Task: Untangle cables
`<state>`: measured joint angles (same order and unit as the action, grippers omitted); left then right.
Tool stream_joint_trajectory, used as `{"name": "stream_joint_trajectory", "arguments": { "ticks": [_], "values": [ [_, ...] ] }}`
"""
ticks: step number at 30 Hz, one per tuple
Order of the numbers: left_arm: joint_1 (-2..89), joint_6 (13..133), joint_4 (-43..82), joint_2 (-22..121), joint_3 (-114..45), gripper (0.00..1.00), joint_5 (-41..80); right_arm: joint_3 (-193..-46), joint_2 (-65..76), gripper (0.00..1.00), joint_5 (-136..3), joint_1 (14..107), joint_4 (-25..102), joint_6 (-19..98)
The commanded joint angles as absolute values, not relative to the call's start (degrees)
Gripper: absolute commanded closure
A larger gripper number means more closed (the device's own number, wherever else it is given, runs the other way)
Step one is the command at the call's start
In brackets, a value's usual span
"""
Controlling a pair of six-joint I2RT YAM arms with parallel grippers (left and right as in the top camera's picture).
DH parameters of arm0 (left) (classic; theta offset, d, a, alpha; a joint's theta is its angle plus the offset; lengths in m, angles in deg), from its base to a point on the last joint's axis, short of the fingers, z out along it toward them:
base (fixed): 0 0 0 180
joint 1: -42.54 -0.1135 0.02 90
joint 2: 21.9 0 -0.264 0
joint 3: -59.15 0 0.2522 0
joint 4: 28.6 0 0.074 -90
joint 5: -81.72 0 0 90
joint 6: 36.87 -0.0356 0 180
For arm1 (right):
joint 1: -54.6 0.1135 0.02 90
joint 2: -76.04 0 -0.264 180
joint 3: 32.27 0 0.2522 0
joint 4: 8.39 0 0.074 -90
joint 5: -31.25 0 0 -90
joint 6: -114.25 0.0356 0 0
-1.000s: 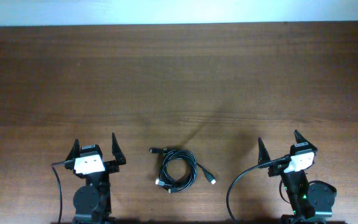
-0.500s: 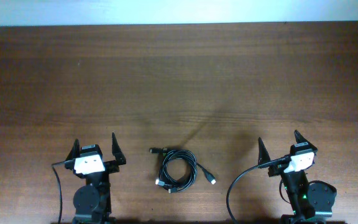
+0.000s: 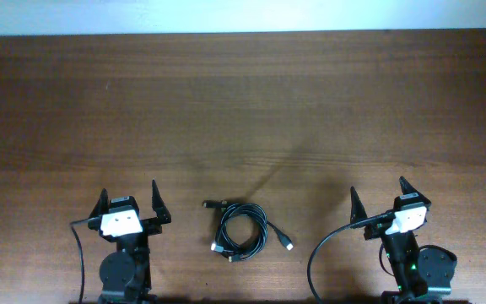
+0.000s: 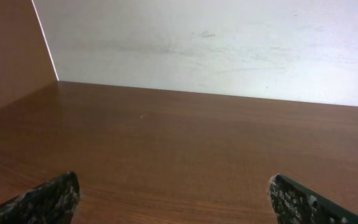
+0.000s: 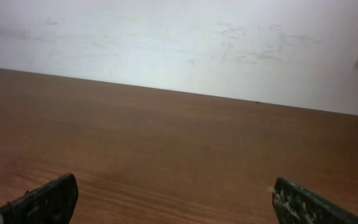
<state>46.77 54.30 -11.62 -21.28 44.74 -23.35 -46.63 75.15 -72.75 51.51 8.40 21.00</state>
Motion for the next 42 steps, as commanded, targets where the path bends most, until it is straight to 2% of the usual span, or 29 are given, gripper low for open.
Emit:
{"name": "stream_joint_trajectory", "arguments": {
  "ticks": [1,18,25,29,35,42],
  "values": [
    [46.99,54.84,-11.51,-21.43,44.85,0.01,-24.38,-46.35,75.61,0.01,-71.98,52.06,8.81,20.83],
    [46.99,54.84,-11.51,-21.43,44.85,0.01,-24.6,-46.35,75.61,0.01,-71.98,52.06,8.81,20.83],
    [46.99,54.84,-10.44,-21.43,43.71,0.01,-17.69,-46.35,75.61,0.01,-71.98,52.06,8.81,20.83],
    [46.99,54.82,-3.4,-20.01,38.45,0.01,-14.28,-46.35,75.61,0.01,-71.98,52.06,8.81,20.83],
    [46.99,51.24,5.89,-10.9,25.94,0.01,-9.72,-46.35,75.61,0.01,-72.01,52.06,8.81,20.83],
    [46.99,42.08,11.51,8.25,10.67,0.01,3.2,-46.35,75.61,0.01,-71.98,52.06,8.81,20.83]
  ]
}}
